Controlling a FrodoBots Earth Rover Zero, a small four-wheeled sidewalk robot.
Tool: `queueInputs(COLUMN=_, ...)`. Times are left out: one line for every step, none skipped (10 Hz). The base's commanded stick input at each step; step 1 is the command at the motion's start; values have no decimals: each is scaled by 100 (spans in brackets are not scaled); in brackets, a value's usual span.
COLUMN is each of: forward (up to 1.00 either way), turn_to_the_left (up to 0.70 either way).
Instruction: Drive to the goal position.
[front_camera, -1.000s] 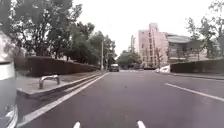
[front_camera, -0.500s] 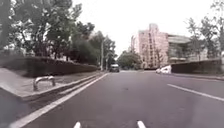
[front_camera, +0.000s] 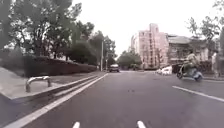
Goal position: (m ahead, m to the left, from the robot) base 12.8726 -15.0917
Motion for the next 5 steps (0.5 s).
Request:
queueInputs(forward=45, turn_to_the_left=0)
queueInputs(forward=45, turn_to_the_left=0)
queueInputs(forward=45, turn_to_the_left=0)
queueInputs(forward=45, turn_to_the_left=0)
queueInputs(forward=45, turn_to_the_left=0)
